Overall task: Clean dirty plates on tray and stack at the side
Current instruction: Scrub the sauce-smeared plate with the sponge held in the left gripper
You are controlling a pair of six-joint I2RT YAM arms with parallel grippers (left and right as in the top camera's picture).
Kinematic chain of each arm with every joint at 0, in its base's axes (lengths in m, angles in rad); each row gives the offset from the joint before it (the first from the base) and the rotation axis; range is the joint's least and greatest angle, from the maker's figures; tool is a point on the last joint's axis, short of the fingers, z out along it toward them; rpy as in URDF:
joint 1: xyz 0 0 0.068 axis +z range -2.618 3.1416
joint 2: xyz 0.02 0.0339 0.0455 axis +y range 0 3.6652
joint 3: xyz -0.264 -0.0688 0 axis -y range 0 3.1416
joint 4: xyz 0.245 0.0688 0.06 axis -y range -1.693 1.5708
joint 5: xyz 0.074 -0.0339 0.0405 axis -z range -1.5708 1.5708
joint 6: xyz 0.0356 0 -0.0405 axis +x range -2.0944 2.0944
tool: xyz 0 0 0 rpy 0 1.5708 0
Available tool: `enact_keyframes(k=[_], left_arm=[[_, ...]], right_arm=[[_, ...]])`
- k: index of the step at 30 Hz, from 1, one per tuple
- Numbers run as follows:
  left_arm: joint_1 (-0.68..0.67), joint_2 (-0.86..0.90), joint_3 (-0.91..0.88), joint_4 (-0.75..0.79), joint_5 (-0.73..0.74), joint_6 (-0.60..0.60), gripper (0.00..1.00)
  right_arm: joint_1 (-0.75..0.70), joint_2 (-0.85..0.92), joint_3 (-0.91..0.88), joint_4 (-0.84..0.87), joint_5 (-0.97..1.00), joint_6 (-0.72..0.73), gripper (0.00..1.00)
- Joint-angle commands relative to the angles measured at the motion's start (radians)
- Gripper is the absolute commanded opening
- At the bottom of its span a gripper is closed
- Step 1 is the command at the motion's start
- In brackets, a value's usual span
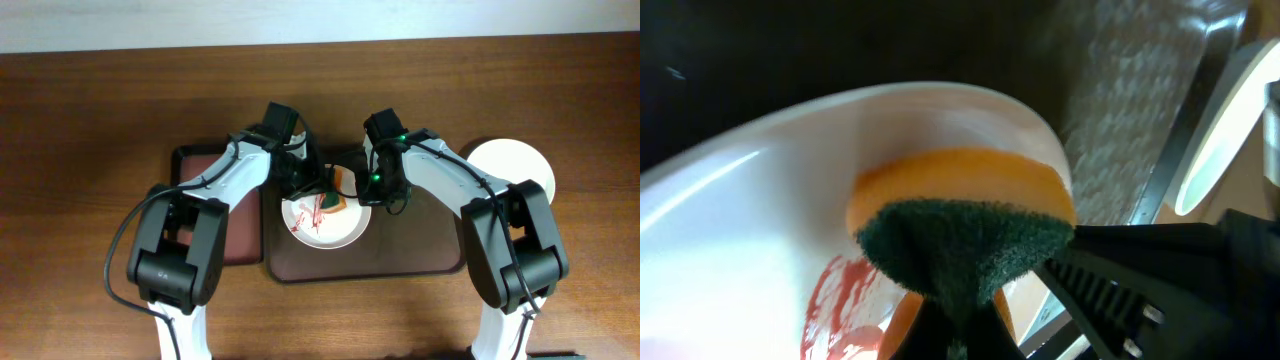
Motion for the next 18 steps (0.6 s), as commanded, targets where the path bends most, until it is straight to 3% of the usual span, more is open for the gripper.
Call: enact_keyframes(k=[1,8,18], left_arm=[[-0.024,0.063,0.003,0.005,0.032,-0.013,0.0],[-0.022,0.056,0.003,-0.259,-0.28,0.042,0.0],[-0.002,-0.006,0.003,-0.424,-0.55,0.076,0.0]], right_arm=[[0.011,0.027,-0.006,-0.001,0.032,0.009,0.04],[0.01,0.027,-0.006,-0.005,0.033,0.009,0.04],[0.01,0.027,-0.006,-0.019,0.062,0.009,0.04]])
